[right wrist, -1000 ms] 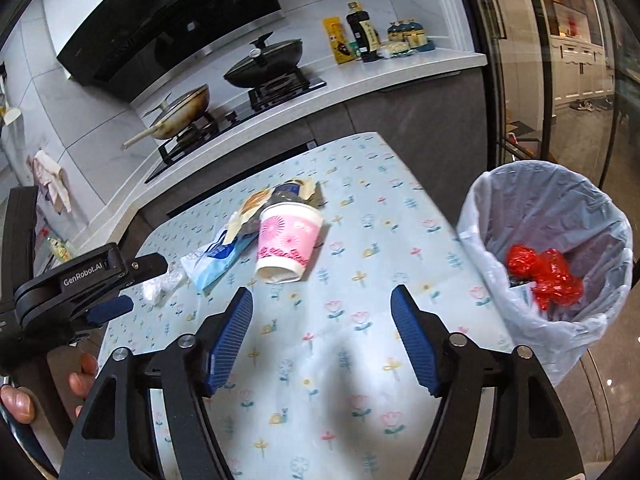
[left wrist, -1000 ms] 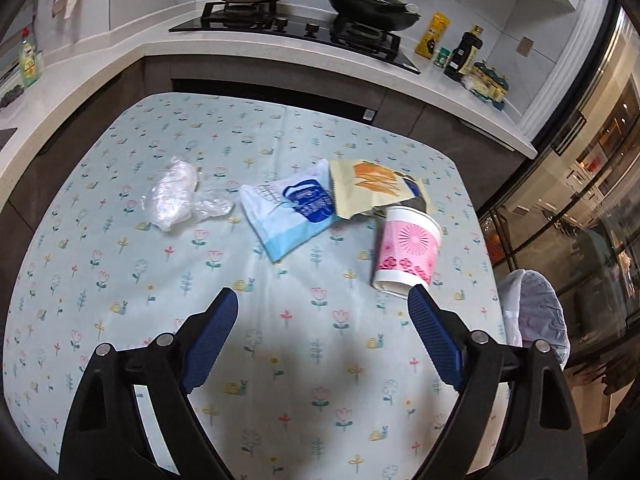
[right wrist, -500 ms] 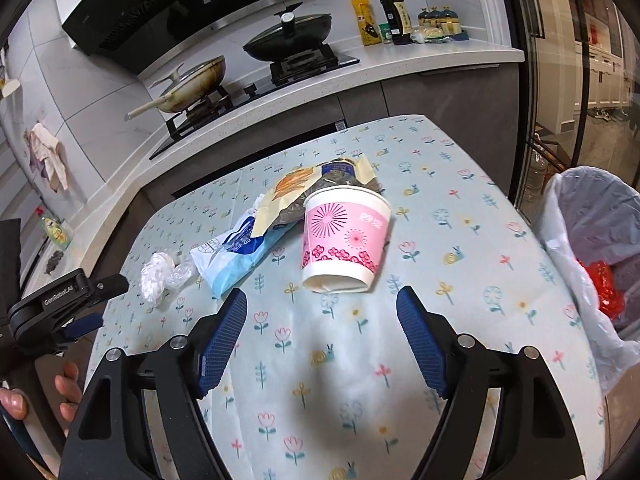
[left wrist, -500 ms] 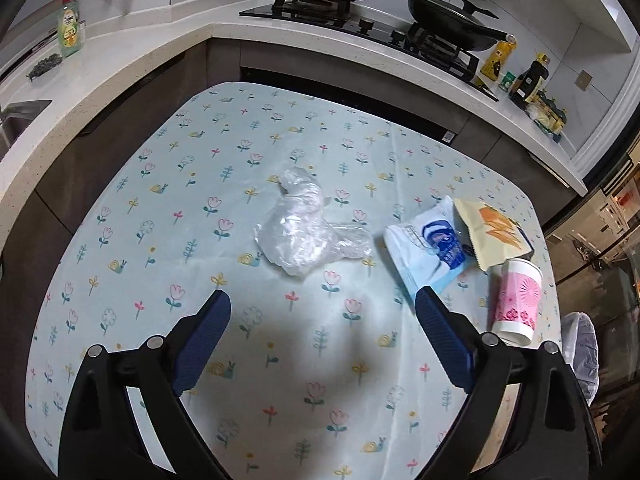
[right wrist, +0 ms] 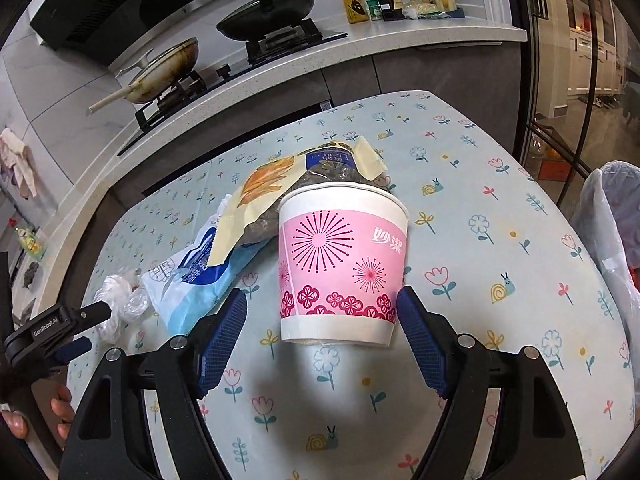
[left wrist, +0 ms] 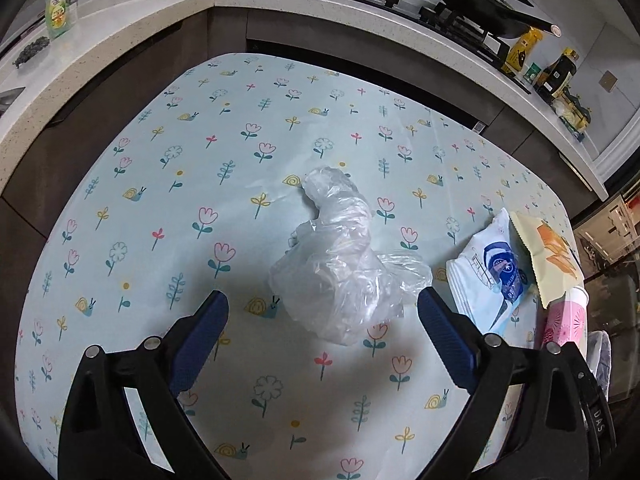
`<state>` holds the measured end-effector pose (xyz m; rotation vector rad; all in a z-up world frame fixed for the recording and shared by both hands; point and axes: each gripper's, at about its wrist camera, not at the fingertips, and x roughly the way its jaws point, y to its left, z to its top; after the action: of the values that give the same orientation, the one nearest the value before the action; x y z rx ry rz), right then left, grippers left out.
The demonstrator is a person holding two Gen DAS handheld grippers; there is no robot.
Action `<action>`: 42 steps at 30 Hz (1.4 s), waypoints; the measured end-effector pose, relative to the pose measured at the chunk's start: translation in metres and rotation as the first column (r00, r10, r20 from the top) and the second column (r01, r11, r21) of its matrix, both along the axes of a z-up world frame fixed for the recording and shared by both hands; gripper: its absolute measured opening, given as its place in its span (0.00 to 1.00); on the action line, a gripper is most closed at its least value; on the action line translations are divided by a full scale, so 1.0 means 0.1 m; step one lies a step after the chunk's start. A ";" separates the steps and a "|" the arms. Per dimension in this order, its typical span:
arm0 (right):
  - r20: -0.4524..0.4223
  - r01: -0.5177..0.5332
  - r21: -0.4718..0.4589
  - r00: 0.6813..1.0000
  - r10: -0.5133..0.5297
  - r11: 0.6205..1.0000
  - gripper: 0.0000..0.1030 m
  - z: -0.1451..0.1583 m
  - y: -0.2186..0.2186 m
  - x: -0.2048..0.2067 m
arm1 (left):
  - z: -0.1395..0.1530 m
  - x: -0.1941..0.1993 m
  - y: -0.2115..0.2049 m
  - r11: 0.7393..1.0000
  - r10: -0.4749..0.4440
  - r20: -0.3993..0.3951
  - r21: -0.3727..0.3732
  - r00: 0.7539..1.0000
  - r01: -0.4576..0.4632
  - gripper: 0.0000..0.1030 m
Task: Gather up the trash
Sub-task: 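Grasp the clear plastic bag with the left tool while the right tool grasps the pink cup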
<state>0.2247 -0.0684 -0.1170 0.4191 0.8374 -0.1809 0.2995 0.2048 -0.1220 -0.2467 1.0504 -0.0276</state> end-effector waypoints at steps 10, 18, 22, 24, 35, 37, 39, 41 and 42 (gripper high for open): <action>-0.012 0.009 0.013 1.000 -0.009 1.000 0.72 -0.12 -0.06 0.12 | -0.14 0.17 -0.06 1.000 -0.008 -0.020 -0.015 1.000 0.008 0.66; 0.018 -0.033 0.010 0.999 0.033 0.999 0.61 -0.03 0.01 0.03 | -0.08 0.06 -0.19 0.999 -0.039 -0.003 0.013 0.999 0.039 0.32; 0.031 -0.044 0.016 0.999 0.043 0.999 0.61 0.05 0.02 -0.09 | 0.00 -0.04 -0.23 0.999 -0.043 0.007 0.013 0.999 0.043 0.29; 0.038 -0.047 0.022 0.998 0.046 0.999 0.61 0.09 0.00 -0.18 | 0.06 -0.11 -0.27 0.999 -0.047 0.016 0.019 0.999 0.047 0.28; 0.082 -0.036 0.042 0.996 0.033 0.998 0.61 0.39 -0.14 -0.75 | 0.43 -0.62 -0.59 0.995 -0.094 0.059 0.024 0.994 0.093 0.25; 0.093 -0.031 0.044 0.995 0.027 0.999 0.61 0.45 -0.19 -0.85 | 0.50 -0.73 -0.68 0.994 -0.109 0.067 0.023 0.992 0.108 0.25; 0.103 -0.023 0.047 0.995 0.018 0.999 0.61 0.49 -0.24 -0.96 | 0.57 -0.84 -0.79 0.991 -0.129 0.076 0.027 0.989 0.127 0.25; 0.113 -0.013 0.051 0.994 0.008 0.999 0.61 0.54 -0.30 -1.06 | 0.63 -0.94 -0.92 0.989 -0.149 0.085 0.035 0.985 0.147 0.25; 0.118 -0.008 0.052 0.993 0.002 0.999 0.61 0.56 -0.34 -1.12 | 0.66 -0.98 -0.99 0.987 -0.161 0.089 0.037 0.983 0.158 0.25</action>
<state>0.1131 -0.1020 -0.0607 0.4718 0.7285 -0.1285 0.2010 0.1060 -0.0559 -0.1321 0.9761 -0.1664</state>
